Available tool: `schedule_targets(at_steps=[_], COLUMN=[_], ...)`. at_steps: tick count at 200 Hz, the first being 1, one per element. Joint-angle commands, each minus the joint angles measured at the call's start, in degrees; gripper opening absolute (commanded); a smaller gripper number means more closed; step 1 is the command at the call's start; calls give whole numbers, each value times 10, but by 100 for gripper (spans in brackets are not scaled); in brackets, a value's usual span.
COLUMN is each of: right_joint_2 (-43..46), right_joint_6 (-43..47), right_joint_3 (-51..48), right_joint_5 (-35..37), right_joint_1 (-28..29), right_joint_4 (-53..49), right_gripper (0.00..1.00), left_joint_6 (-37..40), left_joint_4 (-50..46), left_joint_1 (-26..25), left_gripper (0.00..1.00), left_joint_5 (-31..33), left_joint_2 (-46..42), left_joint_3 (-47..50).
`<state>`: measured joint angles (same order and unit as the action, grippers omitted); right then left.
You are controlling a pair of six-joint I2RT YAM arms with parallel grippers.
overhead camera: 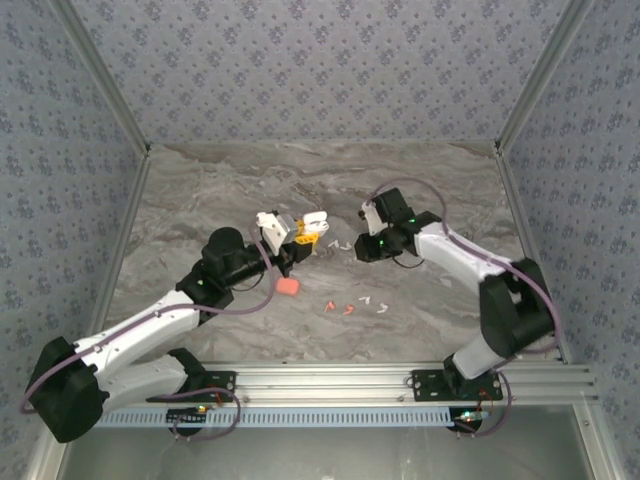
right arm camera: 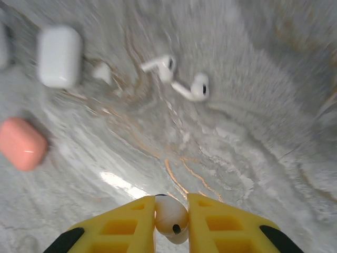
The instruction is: Insert wireless bluetooth earbuds into charging case
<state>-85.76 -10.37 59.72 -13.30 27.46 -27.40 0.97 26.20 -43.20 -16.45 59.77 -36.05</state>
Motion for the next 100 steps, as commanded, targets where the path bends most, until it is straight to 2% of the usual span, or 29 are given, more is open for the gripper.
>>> schedule_targets(at_steps=[1,51,100], right_joint_2=[74,217,276], right_joint_6=[39,86,154], right_joint_3=[0,3,26], right_joint_5=[30,61,78], right_joint_1=[6,23,75], right_joint_4=[11,57,77], right_gripper=[21,22,22], left_joint_6=[-15,-26,-31], left_joint_4=[44,56,55], left_joint_1=[-3,-4,-4], left_gripper=[0,0,0], left_joint_5=[-21,-39,-65], left_joint_2=[13,41,61], left_joint_3=[-27,-37,-48])
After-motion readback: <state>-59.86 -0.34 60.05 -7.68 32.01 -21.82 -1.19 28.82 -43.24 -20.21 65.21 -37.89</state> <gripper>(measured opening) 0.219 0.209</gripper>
